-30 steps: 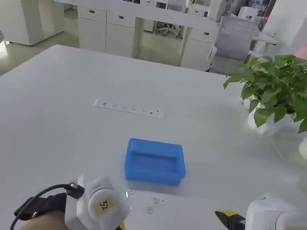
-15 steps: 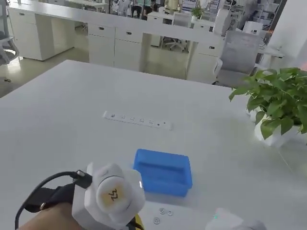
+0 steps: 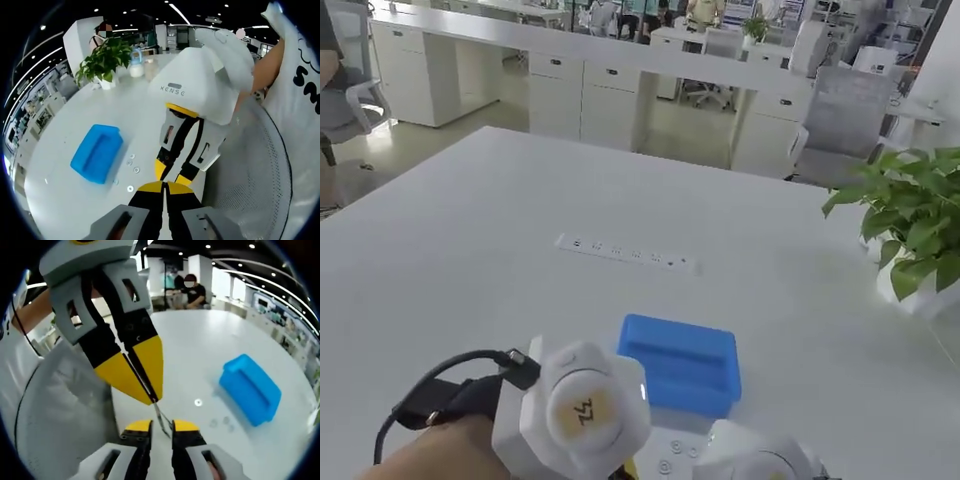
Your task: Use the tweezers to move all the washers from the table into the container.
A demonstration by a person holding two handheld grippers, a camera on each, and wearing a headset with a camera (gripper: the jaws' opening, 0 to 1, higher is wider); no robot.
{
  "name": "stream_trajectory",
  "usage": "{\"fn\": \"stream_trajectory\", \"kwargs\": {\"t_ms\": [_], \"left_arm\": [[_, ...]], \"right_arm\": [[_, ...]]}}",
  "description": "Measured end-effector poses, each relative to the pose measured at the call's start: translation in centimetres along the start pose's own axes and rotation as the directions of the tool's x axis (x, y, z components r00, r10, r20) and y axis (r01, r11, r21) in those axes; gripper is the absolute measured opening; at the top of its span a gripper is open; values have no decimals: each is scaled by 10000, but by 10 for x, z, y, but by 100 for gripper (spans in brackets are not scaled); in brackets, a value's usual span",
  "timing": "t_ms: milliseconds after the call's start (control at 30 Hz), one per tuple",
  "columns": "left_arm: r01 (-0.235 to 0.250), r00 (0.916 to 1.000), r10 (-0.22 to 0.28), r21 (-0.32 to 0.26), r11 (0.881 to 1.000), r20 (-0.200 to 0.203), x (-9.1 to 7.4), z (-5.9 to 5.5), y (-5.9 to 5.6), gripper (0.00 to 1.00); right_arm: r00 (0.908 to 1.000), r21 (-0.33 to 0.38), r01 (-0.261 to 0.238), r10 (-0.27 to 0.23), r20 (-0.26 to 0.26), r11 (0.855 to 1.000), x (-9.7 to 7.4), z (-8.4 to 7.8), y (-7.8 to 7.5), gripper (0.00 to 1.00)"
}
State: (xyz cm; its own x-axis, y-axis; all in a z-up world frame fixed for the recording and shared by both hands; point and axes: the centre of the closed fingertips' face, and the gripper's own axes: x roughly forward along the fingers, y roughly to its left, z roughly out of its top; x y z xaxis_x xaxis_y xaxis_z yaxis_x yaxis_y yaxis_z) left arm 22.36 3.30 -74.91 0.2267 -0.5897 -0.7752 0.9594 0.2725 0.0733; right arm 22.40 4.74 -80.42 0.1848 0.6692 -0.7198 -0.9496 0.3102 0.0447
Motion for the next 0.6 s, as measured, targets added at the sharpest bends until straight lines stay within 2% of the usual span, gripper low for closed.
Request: {"fn": "stream_trajectory", "kwargs": {"t_ms": [200,267,367,500,533,567,600], "left_arm": [[96,9998,-91,235,9997,-190,1,2,-1,0],[46,9997,-34,518,9986,-240,1,5,-1,0],[8,9998,3,496,9988,-209,3,7,0,0],[-373,9992,371,142,9992,152,5,9,1,0],[-599,9975,599,-13,9982,376,5,11,2,0],[-870,9933,890,-302,9958,733,6,14,3,1],[-887,9929,928,-571,9944,742,5,12,1,7]], "right_arm": [[9999,-325,-79,83,132,9994,1,4,-1,6],[9998,-480,-112,119,135,9988,2,4,-1,6],[9998,-589,-162,169,110,9981,2,1,-3,5],[9993,-257,-218,226,293,9994,1,-1,-5,4],[9993,-273,-193,201,311,9994,0,-2,-5,4],[9993,-451,-181,196,330,9988,0,-2,-4,4],[9993,-443,-173,187,317,9989,-1,-2,-4,4]]}}
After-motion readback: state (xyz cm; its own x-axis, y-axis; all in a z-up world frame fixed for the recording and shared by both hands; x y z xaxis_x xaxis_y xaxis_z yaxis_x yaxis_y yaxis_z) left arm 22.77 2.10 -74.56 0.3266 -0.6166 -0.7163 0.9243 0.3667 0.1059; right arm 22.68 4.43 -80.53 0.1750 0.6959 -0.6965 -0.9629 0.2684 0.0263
